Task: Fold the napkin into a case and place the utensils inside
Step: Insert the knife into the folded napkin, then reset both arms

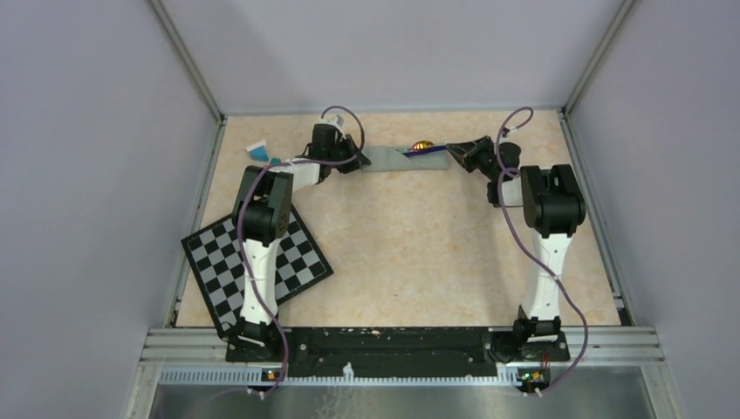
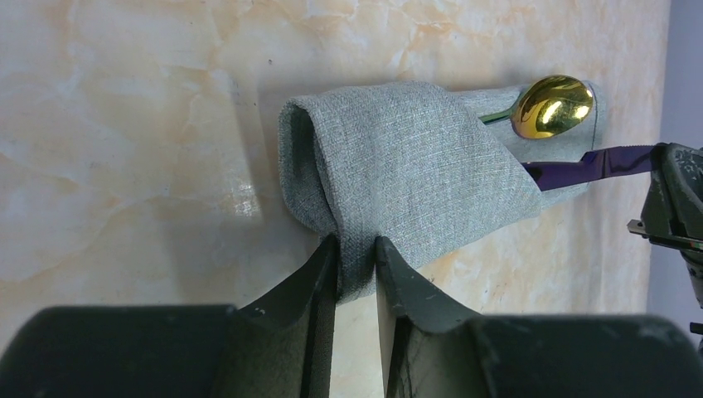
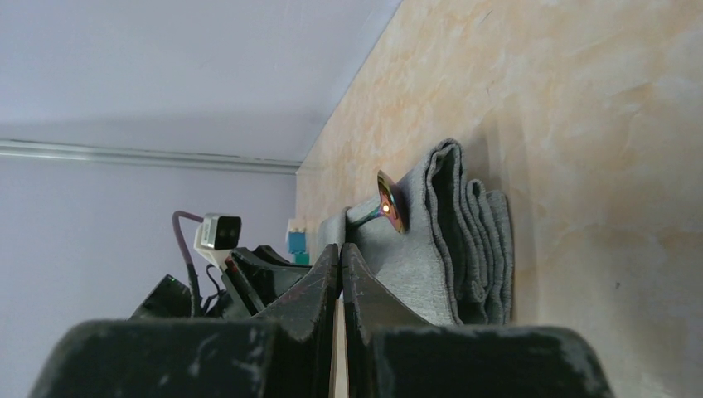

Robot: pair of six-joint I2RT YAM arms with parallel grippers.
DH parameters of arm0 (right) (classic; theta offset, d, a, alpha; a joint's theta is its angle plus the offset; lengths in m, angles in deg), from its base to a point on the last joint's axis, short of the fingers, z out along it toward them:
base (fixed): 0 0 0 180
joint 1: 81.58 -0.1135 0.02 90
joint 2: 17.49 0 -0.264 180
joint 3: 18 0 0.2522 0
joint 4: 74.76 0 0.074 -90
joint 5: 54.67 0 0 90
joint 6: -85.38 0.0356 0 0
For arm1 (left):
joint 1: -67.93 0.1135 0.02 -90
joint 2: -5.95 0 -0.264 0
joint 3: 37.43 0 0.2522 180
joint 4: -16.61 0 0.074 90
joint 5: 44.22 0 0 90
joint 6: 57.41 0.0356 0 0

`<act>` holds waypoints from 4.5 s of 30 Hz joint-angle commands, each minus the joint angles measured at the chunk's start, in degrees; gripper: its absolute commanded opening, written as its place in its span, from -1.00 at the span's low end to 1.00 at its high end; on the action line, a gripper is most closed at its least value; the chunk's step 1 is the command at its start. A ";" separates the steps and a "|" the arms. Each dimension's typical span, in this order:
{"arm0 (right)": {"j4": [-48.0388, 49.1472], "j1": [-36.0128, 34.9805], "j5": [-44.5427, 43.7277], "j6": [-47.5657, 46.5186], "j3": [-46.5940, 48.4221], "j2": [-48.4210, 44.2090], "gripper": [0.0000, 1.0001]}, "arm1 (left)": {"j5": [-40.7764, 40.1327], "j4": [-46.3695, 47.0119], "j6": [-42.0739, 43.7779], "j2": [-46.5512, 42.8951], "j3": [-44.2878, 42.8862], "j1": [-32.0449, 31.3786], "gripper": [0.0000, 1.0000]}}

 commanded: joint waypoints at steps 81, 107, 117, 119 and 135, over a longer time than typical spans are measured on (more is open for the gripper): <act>-53.59 -3.64 -4.86 -38.68 5.67 -14.04 -0.23 | 3.19 4.16 0.89 -2.13 2.53 -0.59 -0.33; -54.85 -6.50 -7.94 -34.26 16.78 -6.59 -0.56 | 2.43 2.26 3.70 -3.25 2.62 -0.43 -0.28; -68.87 -7.20 -14.70 -43.01 14.97 -18.61 -0.05 | -0.81 -1.94 3.62 -15.09 11.21 1.15 0.39; -73.42 -8.01 -18.17 -46.31 13.08 -24.77 0.01 | -2.44 -3.46 4.04 -21.17 14.44 1.16 0.49; -107.05 -24.79 -23.08 -51.21 20.95 -78.72 0.37 | 7.76 -23.57 17.24 -76.49 4.31 1.07 0.80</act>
